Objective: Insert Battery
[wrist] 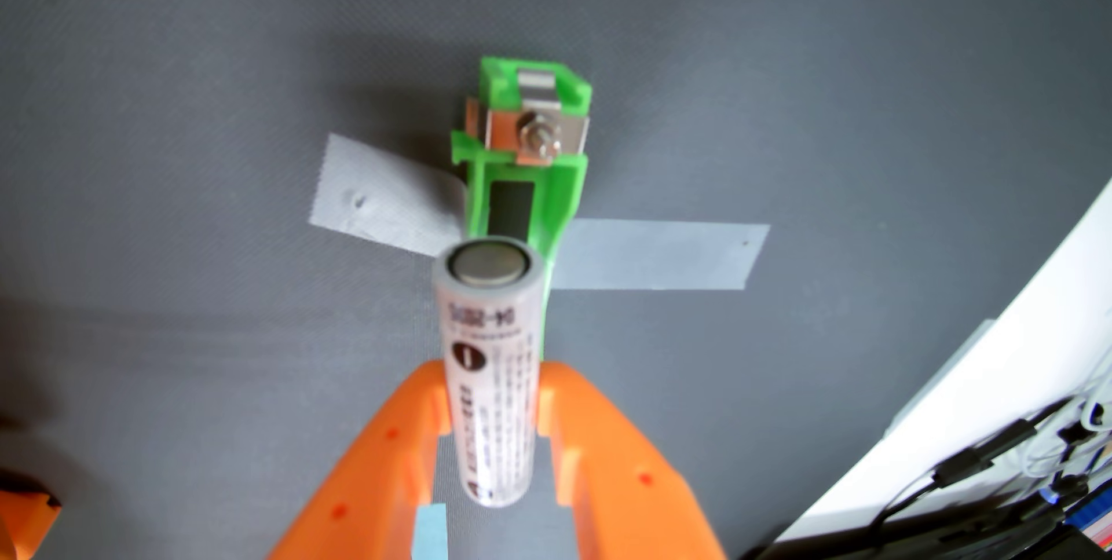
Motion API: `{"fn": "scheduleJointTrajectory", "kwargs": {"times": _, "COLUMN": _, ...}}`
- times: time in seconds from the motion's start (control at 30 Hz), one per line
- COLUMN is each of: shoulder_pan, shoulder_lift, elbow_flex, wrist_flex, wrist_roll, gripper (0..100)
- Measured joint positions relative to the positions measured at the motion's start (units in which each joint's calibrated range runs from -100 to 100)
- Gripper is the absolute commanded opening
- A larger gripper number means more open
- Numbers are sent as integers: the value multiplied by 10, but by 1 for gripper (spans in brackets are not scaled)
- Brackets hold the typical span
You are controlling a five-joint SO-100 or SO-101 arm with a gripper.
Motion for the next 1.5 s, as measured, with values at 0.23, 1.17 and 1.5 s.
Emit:
{"fn": "scheduleJointTrajectory", "kwargs": {"times": 0.23, "shoulder_pan": 0, "shoulder_lift": 0, "elbow_flex": 0, "wrist_flex": -1, "wrist_roll": -12, "gripper": 1}}
{"fn": "scheduleJointTrajectory", "kwargs": {"times": 1.17, "shoulder_pan": 0, "shoulder_lift": 0, "elbow_flex": 0, "wrist_flex": -1, "wrist_roll": -27, "gripper": 1}}
{"fn": "scheduleJointTrajectory", "kwargs": {"times": 1.5, "shoulder_pan": 0, "shoulder_lift": 0, "elbow_flex": 1, "wrist_flex": -7, "wrist_roll": -27, "gripper": 1}}
